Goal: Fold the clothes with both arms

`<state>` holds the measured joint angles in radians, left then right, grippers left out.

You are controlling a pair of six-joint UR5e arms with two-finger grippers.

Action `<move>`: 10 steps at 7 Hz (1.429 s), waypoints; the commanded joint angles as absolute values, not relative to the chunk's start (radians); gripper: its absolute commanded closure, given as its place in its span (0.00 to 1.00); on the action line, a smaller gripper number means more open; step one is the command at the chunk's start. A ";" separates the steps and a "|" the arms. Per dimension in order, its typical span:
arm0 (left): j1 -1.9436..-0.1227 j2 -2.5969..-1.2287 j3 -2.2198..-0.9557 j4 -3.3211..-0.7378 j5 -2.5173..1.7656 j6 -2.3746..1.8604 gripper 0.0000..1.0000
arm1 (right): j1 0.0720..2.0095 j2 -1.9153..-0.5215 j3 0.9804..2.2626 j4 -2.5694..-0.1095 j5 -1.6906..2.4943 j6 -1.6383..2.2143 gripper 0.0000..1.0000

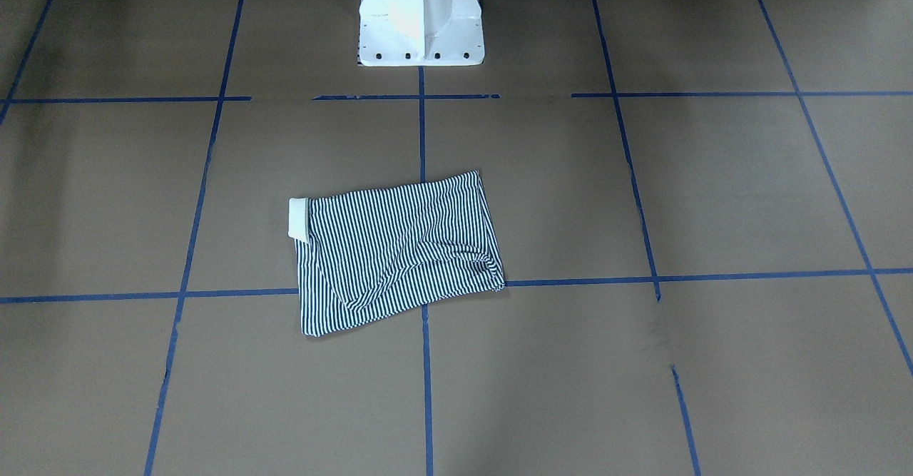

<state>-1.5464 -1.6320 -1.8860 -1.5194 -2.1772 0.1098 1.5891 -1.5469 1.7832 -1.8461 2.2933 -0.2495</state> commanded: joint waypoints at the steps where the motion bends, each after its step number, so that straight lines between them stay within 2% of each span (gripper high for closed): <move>1: -1.562 -1.583 -1.870 -1.560 -2.178 0.134 0.00 | 1.627 -1.642 1.787 -1.819 2.296 -0.259 0.00; 2: -1.560 -1.507 -1.855 -1.568 -2.180 0.143 0.00 | 1.628 -1.657 1.781 -1.797 2.298 -0.247 0.00; 4: -1.562 -1.503 -1.741 -1.557 -2.193 0.143 0.00 | 1.634 -1.666 1.715 -1.795 2.373 -0.248 0.00; 10: -1.562 -1.505 -1.735 -1.552 -2.194 0.141 0.00 | 1.652 -1.672 1.698 -1.687 2.388 -0.108 0.00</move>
